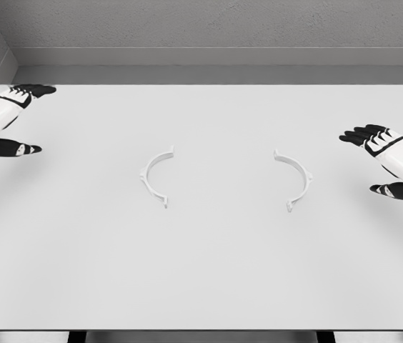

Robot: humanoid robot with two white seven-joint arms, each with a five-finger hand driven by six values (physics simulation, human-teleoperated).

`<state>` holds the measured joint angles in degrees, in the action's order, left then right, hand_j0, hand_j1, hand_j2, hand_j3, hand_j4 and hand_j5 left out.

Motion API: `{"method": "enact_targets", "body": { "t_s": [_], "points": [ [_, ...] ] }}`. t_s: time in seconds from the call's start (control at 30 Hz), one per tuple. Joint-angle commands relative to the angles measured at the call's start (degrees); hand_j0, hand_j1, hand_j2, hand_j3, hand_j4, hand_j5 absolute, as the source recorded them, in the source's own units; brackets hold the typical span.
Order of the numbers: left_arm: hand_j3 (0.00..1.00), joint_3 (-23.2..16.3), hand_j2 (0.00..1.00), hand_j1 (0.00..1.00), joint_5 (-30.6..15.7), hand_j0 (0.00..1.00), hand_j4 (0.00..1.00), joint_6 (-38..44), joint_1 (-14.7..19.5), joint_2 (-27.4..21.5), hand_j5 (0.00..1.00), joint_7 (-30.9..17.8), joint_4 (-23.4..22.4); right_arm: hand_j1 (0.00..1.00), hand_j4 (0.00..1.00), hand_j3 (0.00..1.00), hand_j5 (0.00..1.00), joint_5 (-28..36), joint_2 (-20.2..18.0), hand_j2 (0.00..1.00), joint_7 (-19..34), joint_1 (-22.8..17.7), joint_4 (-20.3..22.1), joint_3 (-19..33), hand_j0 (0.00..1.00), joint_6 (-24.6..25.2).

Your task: Assemble PVC drainage pipe clamps

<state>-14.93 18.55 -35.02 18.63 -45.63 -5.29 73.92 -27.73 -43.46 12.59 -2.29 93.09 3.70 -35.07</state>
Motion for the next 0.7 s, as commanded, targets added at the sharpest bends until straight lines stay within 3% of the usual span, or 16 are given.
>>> {"method": "enact_targets", "body": {
  "t_s": [0.0,0.1,0.17,0.2,0.27,0.4,0.57,0.67],
  "points": [
    [1.00,-0.2,1.00,1.00,-0.1,1.00,1.00,0.0,0.1,0.0,1.00,0.0,0.8,1.00,1.00,1.00,1.00,0.3,-0.1,1.00,0.0,0.0,-0.2,0.0,1.00,0.1],
    [1.00,-0.1,1.00,1.00,-0.4,1.00,1.00,0.0,0.1,0.5,1.00,0.0,2.3,1.00,1.00,1.00,1.00,0.5,0.0,1.00,0.1,0.1,-0.3,-0.4,1.00,0.1],
    [1.00,0.0,1.00,1.00,-0.4,1.00,1.00,0.0,0.1,0.5,1.00,0.0,2.7,1.00,1.00,1.00,1.00,0.0,3.5,1.00,0.5,6.3,-0.9,-4.6,1.00,0.1],
    [1.00,-0.1,1.00,1.00,-0.1,1.00,1.00,0.0,0.0,0.7,1.00,0.0,2.8,1.00,1.00,1.00,1.00,-1.7,4.2,1.00,5.6,10.6,-5.2,-7.7,1.00,0.1],
    [1.00,-0.2,1.00,1.00,0.5,1.00,1.00,0.0,0.1,2.0,1.00,0.0,2.7,1.00,1.00,1.00,1.00,-3.4,9.4,1.00,18.2,19.2,-13.2,-10.4,1.00,0.1],
    [1.00,-0.7,1.00,1.00,2.3,1.00,1.00,0.0,0.3,5.0,1.00,0.0,2.2,1.00,1.00,1.00,1.00,-11.8,14.9,1.00,18.6,22.0,-16.6,-11.1,1.00,0.1],
    [1.00,-2.6,1.00,1.00,2.7,1.00,1.00,0.0,0.9,6.3,1.00,0.0,2.0,1.00,1.00,1.00,1.00,-11.8,15.0,1.00,18.2,23.4,-20.1,-10.6,1.00,0.1],
    [1.00,-2.7,1.00,1.00,2.5,1.00,1.00,0.0,0.9,6.3,1.00,0.0,2.5,1.00,1.00,1.00,1.00,-11.7,16.0,1.00,18.5,24.0,-20.1,-11.0,1.00,0.1]
  ]
}}
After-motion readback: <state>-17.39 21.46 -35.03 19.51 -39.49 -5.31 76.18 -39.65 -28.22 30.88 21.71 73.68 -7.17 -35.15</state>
